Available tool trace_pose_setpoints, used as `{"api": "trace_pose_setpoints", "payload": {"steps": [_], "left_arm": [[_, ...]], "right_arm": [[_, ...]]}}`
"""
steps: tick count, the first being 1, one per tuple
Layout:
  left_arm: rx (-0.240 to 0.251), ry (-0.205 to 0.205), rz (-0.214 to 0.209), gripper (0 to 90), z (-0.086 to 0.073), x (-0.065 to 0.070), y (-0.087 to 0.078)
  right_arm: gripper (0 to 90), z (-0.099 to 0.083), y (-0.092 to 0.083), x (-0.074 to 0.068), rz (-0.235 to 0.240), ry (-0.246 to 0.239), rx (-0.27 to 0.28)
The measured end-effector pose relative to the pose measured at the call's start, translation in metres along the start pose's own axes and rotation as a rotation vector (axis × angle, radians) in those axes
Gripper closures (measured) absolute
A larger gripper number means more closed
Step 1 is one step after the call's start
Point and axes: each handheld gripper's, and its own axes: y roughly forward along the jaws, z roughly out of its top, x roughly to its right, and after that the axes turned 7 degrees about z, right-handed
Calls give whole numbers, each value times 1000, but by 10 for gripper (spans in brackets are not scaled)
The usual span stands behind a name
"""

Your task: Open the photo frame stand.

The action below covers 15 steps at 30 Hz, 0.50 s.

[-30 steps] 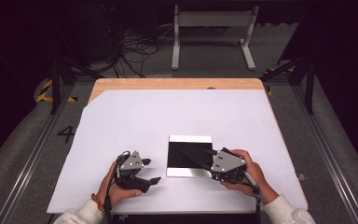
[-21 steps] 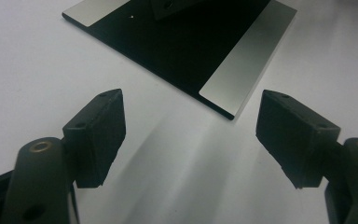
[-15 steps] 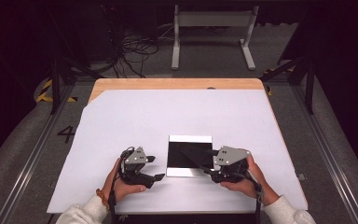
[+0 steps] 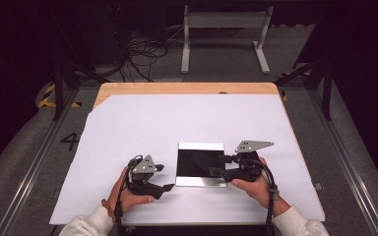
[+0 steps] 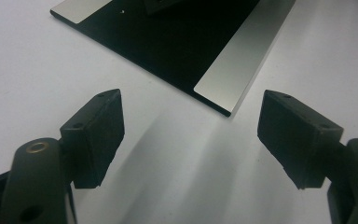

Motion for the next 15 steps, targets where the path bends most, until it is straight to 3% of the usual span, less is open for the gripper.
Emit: {"api": "trace_pose_setpoints", "payload": {"steps": [4,5,6,15], "left_arm": [[-7,5,-3,235,0,0,1],[-7,7,-2,235,0,1,2],[-7,7,-2,234,0,1,2],[-13,22,-4,233,0,2,1]], "right_arm": [[354,-5,6,10,40,112,-29],[352,-7,8,15,85,175,-18],[353,-8,9,18,94,201,-22],[360,-13,10,28,140,322,-89]]}}
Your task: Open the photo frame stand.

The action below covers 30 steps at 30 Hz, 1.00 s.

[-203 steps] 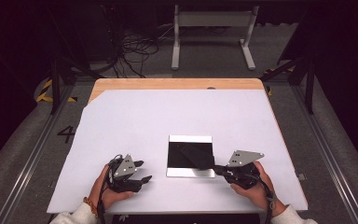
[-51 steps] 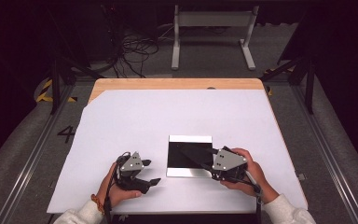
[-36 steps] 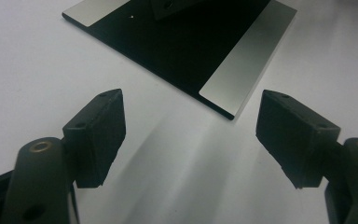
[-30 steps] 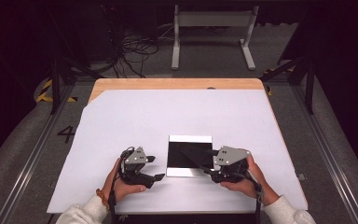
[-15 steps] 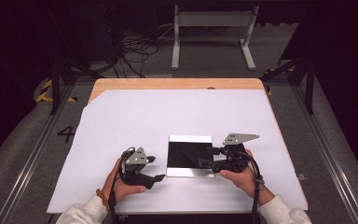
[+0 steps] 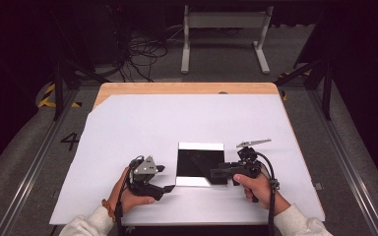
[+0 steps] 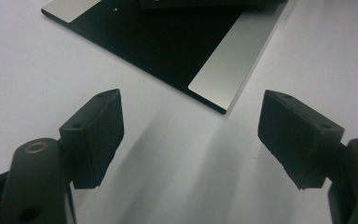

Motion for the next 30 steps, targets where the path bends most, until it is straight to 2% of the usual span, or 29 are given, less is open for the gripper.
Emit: {"api": "trace_pose_setpoints", "payload": {"steps": [1,3,5,6,7,11,16,20,25,30], "left_arm": [[0,0,0,233,0,0,0],[4,5,6,231,0,0,-1],[3,3,6,227,0,0,-1],[2,4,6,226,0,1,-1],[-2,7,9,224,0,1,-1],[-7,20,9,221,0,3,0],[-9,31,3,219,1,4,1],[-11,35,2,218,1,4,1],[-10,38,4,218,1,4,1],[-11,33,5,216,2,5,2]], "right_arm": [[360,0,0,0,0,0,0],[333,0,-2,-1,-38,-24,5],[278,2,-7,-3,-95,-43,7],[278,2,-10,-4,-127,-55,12],[279,1,-11,-3,-136,-58,13],[263,-5,-16,4,-124,-25,-14],[265,-9,-13,8,-48,12,-40],[260,-10,-9,7,-7,29,-50],[268,-8,-10,7,9,30,-28],[329,-4,-10,9,31,42,14]]}}
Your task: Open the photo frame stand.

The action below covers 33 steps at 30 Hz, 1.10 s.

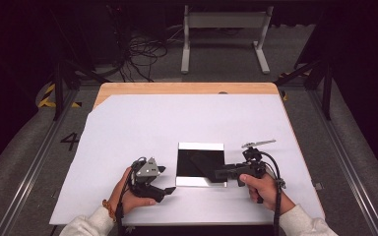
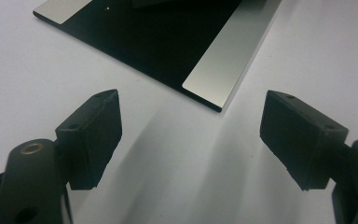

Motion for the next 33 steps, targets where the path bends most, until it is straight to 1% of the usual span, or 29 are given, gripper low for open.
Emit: {"api": "trace_pose_setpoints", "payload": {"steps": [3,4,5,6,7,8,10,12,13,14,15,16,17,18,19,20,22,23,25,26,27,28,30,32,33], "left_arm": [[-3,0,-1,216,0,0,1],[-5,0,-2,217,0,0,1],[-12,7,2,219,0,0,2],[-12,6,0,220,0,0,3],[-10,5,-3,222,0,0,3],[-10,10,-3,243,0,0,3],[-13,9,-7,251,0,1,3],[-17,12,-9,274,0,1,3],[-24,18,-12,332,0,1,4],[-43,23,-35,419,-1,2,5],[-43,23,-35,457,-1,2,5],[-46,18,-45,457,-1,2,6],[-47,23,-51,501,-1,2,6],[-46,23,-50,563,-1,2,6],[-45,21,-65,605,-1,1,6],[-52,36,-81,660,0,2,6],[-57,49,-65,705,0,4,6],[-54,48,-75,733,1,3,7],[-49,20,-78,772,0,1,9],[-45,13,-89,801,-1,-1,9],[-39,-4,-100,810,-2,-2,9],[-33,-9,-106,812,-3,-3,10],[-35,-8,-104,817,-2,-2,9],[-34,-10,-105,817,-2,-3,9],[-35,-9,-104,817,-2,-2,9]], "right_arm": [[343,2,3,1,8,-9,18],[346,3,5,2,21,2,17],[352,3,6,2,23,5,14],[358,4,8,1,20,-7,9],[362,4,10,1,24,-5,4],[368,4,11,2,32,1,-2],[390,4,14,2,23,1,-4],[394,4,15,2,16,-2,-8],[421,3,18,2,10,-3,-19],[424,3,18,2,1,-15,-23],[424,3,18,2,1,-15,-23],[423,3,18,2,6,-13,-27],[422,3,18,3,11,-9,-24],[412,3,17,3,16,-6,-22],[404,3,17,3,20,-8,-26],[395,3,17,3,24,-7,-24],[394,3,17,2,27,-8,-20],[396,3,17,3,27,-6,-18],[403,3,18,3,42,1,-20],[396,2,19,2,52,3,-16],[396,3,19,1,54,3,-11],[405,3,18,1,65,8,3],[409,5,16,-1,68,-1,12],[407,5,16,-1,78,6,18],[429,7,15,-1,72,-2,16]]}}
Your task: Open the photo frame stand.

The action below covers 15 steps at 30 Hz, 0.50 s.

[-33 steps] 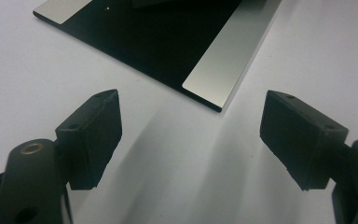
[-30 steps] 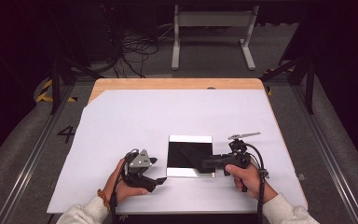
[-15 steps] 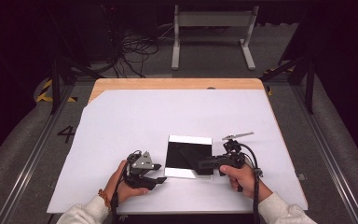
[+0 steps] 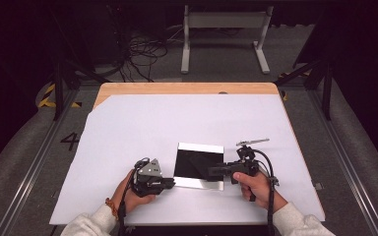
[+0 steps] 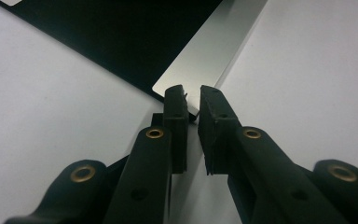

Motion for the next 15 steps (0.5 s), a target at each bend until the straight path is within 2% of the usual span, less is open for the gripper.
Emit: {"api": "trace_pose_setpoints", "payload": {"steps": [2,4,6,15], "left_arm": [[4,6,-3,817,0,0,0],[2,10,-2,817,0,1,1],[6,16,-3,815,0,2,1],[7,29,-9,805,2,3,3]], "right_arm": [[430,0,0,0,4,-1,5],[491,2,-1,0,-5,-14,15],[495,2,1,0,5,-12,6],[543,3,2,3,-15,-24,-6]]}}
